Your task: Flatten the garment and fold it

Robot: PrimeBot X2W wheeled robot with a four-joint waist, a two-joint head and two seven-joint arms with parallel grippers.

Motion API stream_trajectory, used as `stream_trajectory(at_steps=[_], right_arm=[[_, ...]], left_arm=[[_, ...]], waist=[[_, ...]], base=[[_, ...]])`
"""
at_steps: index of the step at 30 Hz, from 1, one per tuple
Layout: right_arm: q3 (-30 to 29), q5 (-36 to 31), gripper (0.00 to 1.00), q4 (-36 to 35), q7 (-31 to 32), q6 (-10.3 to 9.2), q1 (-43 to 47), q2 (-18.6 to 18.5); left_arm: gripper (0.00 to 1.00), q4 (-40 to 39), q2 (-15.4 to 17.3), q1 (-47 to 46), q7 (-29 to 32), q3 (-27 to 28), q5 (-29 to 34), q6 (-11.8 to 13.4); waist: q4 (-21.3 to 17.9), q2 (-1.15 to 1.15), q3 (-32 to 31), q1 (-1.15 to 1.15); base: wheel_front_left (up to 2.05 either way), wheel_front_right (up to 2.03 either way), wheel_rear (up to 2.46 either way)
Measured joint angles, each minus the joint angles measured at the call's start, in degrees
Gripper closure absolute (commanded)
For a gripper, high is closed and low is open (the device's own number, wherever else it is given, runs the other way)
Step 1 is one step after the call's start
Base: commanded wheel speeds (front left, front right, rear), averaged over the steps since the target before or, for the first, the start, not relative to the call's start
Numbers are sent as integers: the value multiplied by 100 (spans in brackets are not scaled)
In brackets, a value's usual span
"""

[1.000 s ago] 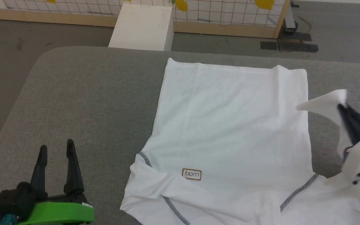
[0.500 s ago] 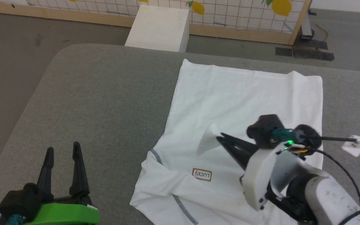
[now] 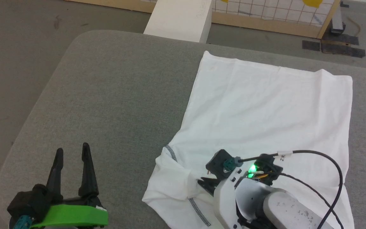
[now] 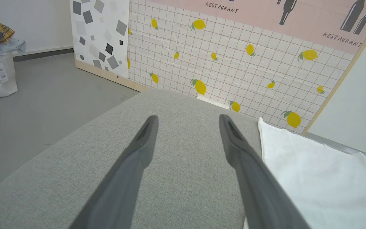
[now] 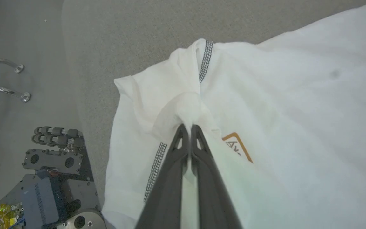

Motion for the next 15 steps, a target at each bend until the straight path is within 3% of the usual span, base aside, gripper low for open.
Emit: stream_trajectory(at_steps=[8, 9, 10, 11, 12, 15], right_arm=[[268, -43, 100, 918, -411, -1, -182, 136], [290, -46, 95, 1038, -431, -1, -210, 181], [312, -56, 64, 1152, -450, -1, -235, 216], [321, -60, 45, 1245, -493, -1, -255, 249], [321, -65, 0, 1310, -535, -1, -274, 281], [330, -54, 0, 1396, -627, -1, -358, 402]], left_arm=[[0, 82, -24, -80, -52, -14, -90, -22], [0, 96, -26, -86, -52, -19, -91, -23], [0, 112, -30, -90, -53, -25, -92, -22], [0, 129, -33, -99, -55, -34, -96, -23], [0, 140, -36, -109, -57, -43, -97, -23], [0, 167, -38, -129, -57, -63, -97, -23]], waist=[[140, 0, 156, 0], [150, 0, 166, 0], [156, 0, 170, 0], [154, 0, 168, 0], [150, 0, 163, 0], [113, 0, 132, 0]], base=[[0, 0, 0], [0, 0, 0], [0, 0, 0], [0, 0, 0], [0, 0, 0], [0, 0, 0]])
